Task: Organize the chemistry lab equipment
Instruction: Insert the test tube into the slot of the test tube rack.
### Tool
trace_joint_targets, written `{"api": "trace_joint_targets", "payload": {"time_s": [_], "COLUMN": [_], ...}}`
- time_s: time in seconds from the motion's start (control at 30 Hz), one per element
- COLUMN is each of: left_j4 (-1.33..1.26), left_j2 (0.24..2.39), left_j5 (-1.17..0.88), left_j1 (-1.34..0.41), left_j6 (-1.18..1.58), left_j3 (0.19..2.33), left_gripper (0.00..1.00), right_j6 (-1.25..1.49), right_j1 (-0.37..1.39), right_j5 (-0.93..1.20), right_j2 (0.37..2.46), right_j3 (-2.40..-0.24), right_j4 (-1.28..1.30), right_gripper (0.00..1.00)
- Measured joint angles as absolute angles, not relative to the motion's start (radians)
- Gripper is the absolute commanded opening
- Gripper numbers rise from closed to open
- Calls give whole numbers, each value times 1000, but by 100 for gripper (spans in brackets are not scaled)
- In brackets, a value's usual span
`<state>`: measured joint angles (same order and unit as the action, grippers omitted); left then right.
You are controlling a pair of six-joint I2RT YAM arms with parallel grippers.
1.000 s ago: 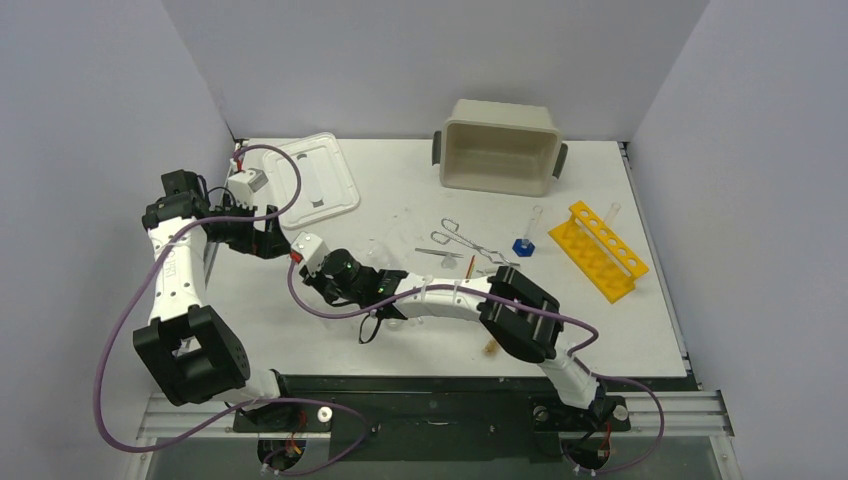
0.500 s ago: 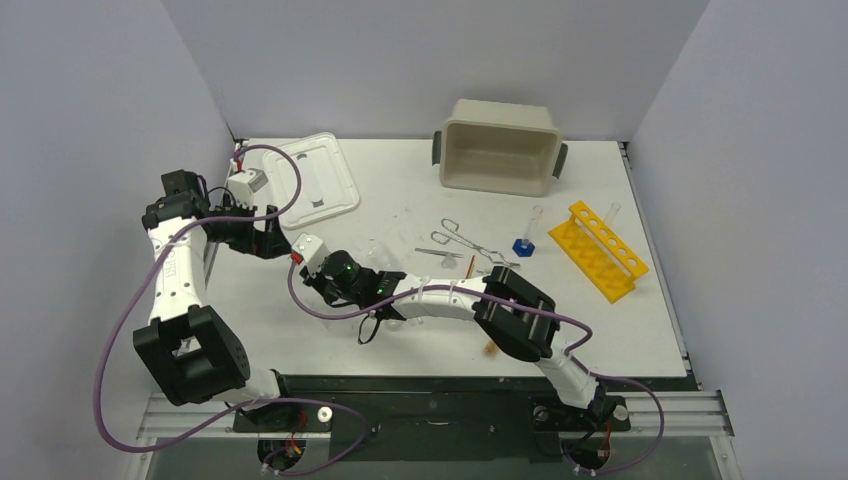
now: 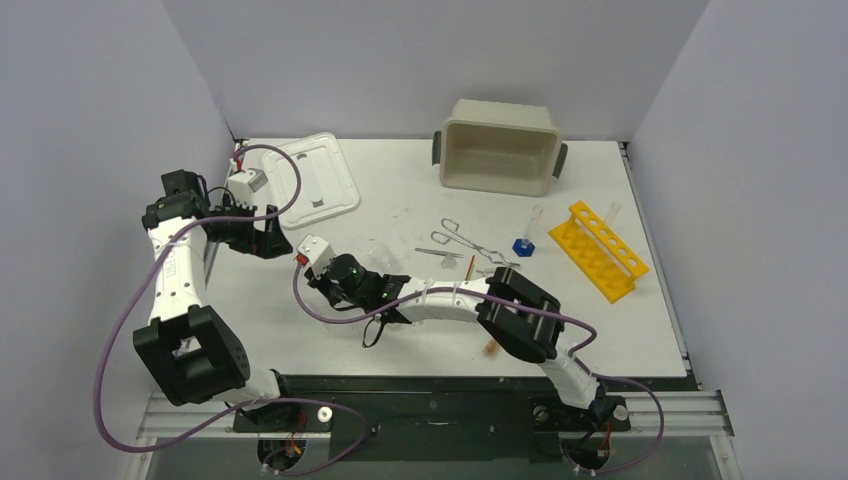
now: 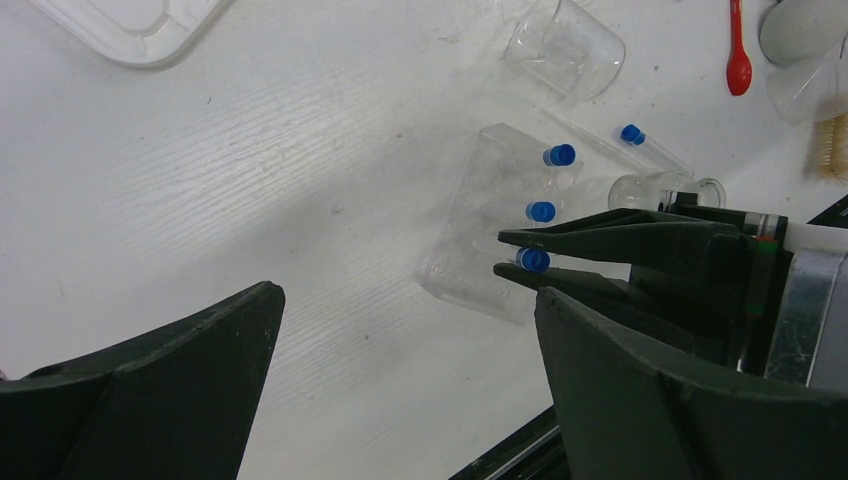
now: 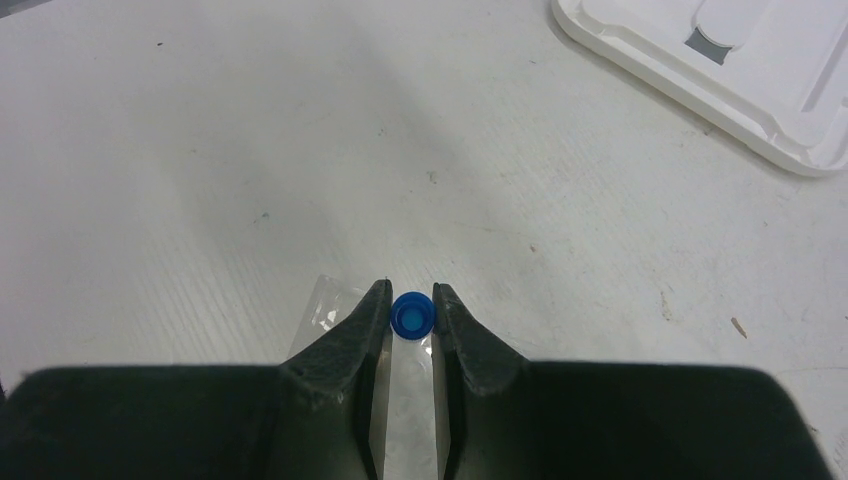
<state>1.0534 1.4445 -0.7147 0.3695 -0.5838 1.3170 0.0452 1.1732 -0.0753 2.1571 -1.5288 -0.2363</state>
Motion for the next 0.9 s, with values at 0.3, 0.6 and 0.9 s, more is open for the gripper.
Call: {"api": "trace_joint_targets", "payload": {"time_s": [0.3, 0.6, 0.9], "left_j4": [1050, 1048, 1044], "left_j2": [1444, 1444, 1444], "left_j5": [-714, -711, -710], "left_j1": [369, 369, 369], "left_j6": [-580, -579, -576], "left_j3": [1317, 1317, 1317], "left_gripper": [97, 97, 97], "right_j6": [45, 46, 47], "right_j1": [1180, 1185, 1197], "right_j5": [-82, -78, -53], "right_j2": [2137, 2135, 2135], "right_j3": [-1505, -1505, -1505], "right_j4": [-233, -226, -199], "right_gripper": [0, 0, 0]}}
